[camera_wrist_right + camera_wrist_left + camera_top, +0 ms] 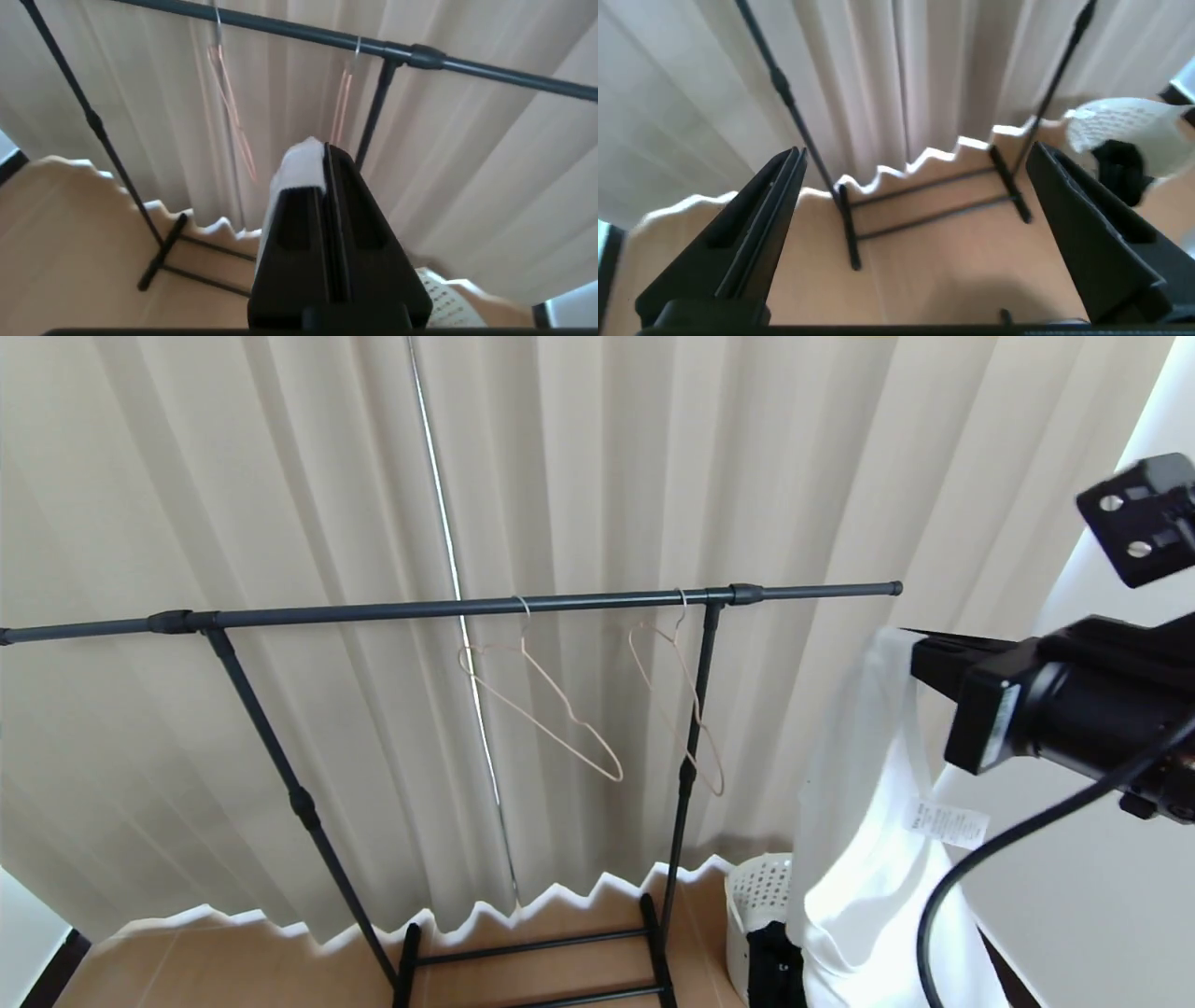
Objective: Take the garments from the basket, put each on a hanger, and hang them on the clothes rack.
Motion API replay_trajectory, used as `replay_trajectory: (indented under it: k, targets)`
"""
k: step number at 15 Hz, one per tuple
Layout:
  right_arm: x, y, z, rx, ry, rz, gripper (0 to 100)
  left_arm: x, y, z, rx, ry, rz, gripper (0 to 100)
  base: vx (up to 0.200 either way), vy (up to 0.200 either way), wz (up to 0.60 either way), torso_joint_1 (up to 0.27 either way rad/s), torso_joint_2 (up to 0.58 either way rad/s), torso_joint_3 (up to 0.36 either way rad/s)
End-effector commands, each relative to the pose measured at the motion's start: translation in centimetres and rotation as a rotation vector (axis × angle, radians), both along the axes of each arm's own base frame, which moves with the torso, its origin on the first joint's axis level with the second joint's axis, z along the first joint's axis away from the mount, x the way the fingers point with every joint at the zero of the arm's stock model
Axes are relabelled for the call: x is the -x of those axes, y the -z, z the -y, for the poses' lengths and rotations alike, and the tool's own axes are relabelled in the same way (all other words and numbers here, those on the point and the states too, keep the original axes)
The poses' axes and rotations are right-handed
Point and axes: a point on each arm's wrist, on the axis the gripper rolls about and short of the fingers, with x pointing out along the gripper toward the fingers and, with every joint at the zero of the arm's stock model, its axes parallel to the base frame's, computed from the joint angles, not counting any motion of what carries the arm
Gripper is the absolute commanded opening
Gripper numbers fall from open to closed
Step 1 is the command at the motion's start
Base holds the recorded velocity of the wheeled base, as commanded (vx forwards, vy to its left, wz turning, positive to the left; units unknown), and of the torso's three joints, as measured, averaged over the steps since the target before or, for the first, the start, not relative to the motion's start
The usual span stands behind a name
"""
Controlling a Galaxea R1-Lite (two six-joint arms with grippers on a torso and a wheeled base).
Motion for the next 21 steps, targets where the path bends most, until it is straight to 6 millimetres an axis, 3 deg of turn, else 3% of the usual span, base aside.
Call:
replay_trajectory:
  k: [1, 4, 7, 10, 14, 18, 21]
  targets:
    - [-2.4, 1.4, -2.4, -0.011, -0.004, -0.09, 0, -7.3, -5.6, 2.7, 0.14, 0.198, -0.237, 100, 0.0, 0.0, 0.0, 0.0, 0.0, 0.0]
    - [-2.8, 2.1, -3.2, -0.014, -0.016, -0.118, 0, -11.0, -5.7, 6.3, 0.13, 0.325, -0.387, 100, 0.0, 0.0, 0.0, 0.0, 0.0, 0.0]
    - [-2.7, 2.2, -4.5, -0.072, -0.044, -0.147, 0, -13.1, -6.3, 10.4, 0.204, 0.401, -0.486, 100, 0.0, 0.0, 0.0, 0.0, 0.0, 0.0]
    - [-2.0, 2.3, -6.5, -0.125, -0.096, -0.183, 0, -16.0, -4.2, 14.2, 0.185, 0.39, -0.629, 100, 0.0, 0.0, 0.0, 0.0, 0.0, 0.0]
    - [-1.5, 2.7, -8.7, -0.15, -0.16, -0.158, 0, -19.8, -3.1, 19.2, 0.21, 0.341, -0.679, 100, 0.0, 0.0, 0.0, 0.0, 0.0, 0.0]
    - [-1.5, 2.8, -8.9, -0.148, -0.158, -0.158, 0, -18.7, -3.7, 21.8, 0.188, 0.431, -0.663, 100, 0.0, 0.0, 0.0, 0.0, 0.0, 0.0]
    - [-1.6, 2.7, -8.8, -0.143, -0.088, -0.138, 0, -18.7, -4.5, 22.4, 0.205, 0.455, -0.64, 100, 0.0, 0.0, 0.0, 0.0, 0.0, 0.0]
